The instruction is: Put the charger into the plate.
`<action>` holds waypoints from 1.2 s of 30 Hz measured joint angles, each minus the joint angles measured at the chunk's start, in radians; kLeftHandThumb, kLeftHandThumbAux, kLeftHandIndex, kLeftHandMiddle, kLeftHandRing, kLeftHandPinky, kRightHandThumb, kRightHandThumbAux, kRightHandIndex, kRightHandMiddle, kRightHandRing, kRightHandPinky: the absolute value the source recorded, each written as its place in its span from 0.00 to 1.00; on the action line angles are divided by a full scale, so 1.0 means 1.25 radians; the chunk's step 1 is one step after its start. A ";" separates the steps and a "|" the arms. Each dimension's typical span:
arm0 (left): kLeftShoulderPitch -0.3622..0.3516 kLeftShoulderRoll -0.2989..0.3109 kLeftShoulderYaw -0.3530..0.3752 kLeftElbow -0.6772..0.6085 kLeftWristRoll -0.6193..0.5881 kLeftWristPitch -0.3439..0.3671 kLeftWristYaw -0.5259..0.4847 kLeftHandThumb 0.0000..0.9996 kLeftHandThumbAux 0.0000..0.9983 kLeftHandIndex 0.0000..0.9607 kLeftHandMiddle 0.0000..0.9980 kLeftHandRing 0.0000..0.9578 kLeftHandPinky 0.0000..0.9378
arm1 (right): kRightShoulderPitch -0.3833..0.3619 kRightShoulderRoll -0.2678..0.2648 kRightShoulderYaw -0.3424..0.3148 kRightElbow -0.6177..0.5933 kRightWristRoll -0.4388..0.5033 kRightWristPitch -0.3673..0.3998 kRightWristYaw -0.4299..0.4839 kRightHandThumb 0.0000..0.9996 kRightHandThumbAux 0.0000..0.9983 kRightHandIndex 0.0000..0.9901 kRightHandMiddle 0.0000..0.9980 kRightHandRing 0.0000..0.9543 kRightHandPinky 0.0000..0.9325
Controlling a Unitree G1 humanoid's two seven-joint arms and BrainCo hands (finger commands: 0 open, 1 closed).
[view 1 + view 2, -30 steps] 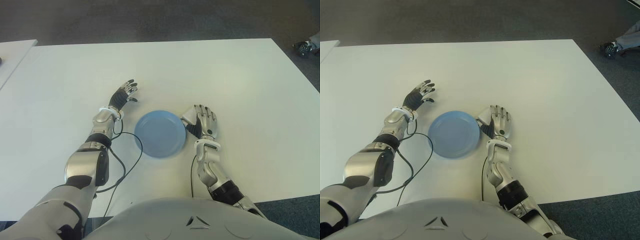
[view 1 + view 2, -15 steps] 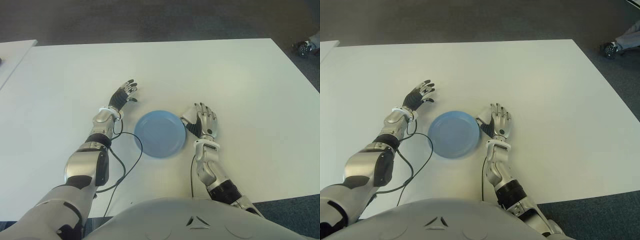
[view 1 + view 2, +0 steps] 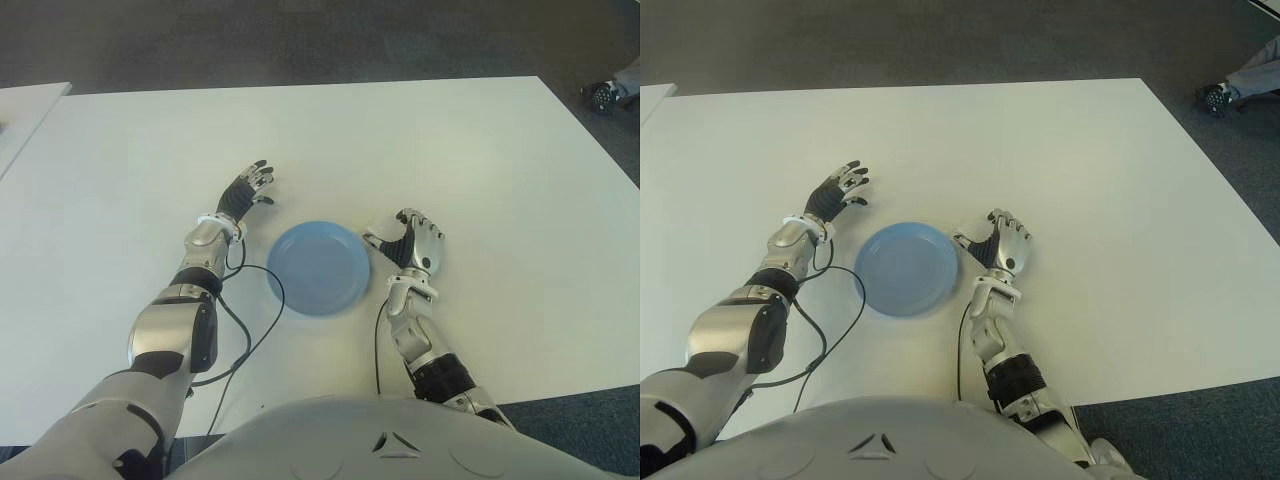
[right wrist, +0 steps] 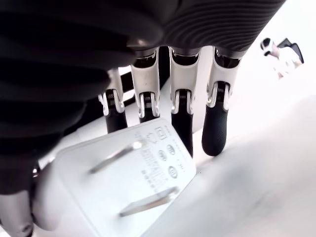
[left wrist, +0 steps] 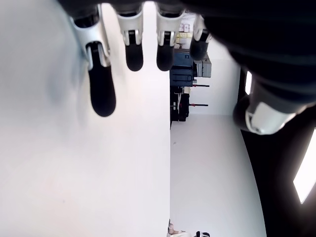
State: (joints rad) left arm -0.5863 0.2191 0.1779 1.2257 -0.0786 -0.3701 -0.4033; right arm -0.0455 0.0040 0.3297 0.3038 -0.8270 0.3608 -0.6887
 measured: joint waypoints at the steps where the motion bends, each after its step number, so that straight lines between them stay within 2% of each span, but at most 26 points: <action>1: 0.000 0.000 0.000 0.000 0.000 0.000 0.000 0.00 0.49 0.03 0.11 0.12 0.14 | -0.001 0.000 -0.003 0.003 0.007 -0.008 -0.001 0.85 0.68 0.40 0.53 0.82 0.86; 11: 0.000 0.000 0.000 0.000 0.000 0.000 0.000 0.00 0.48 0.03 0.11 0.12 0.14 | -0.011 0.004 -0.024 0.024 0.049 -0.054 -0.009 0.85 0.68 0.40 0.53 0.84 0.81; 19: 0.000 0.000 0.000 0.000 -0.001 0.000 0.000 0.00 0.48 0.03 0.11 0.12 0.14 | -0.016 0.005 -0.028 0.031 0.059 -0.060 -0.010 0.86 0.68 0.40 0.53 0.84 0.80; 27: 0.000 0.000 0.000 0.000 -0.001 0.000 0.000 0.00 0.48 0.03 0.11 0.12 0.15 | -0.018 0.005 -0.027 0.031 0.059 -0.060 -0.009 0.86 0.68 0.40 0.53 0.84 0.84; 36: 0.000 0.000 0.000 0.000 -0.001 0.000 0.000 0.00 0.48 0.03 0.11 0.12 0.15 | -0.018 0.005 -0.027 0.032 0.060 -0.060 -0.010 0.86 0.68 0.40 0.54 0.84 0.83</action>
State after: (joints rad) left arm -0.5863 0.2187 0.1780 1.2256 -0.0801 -0.3702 -0.4033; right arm -0.0678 0.0102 0.2954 0.3433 -0.7519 0.2855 -0.7006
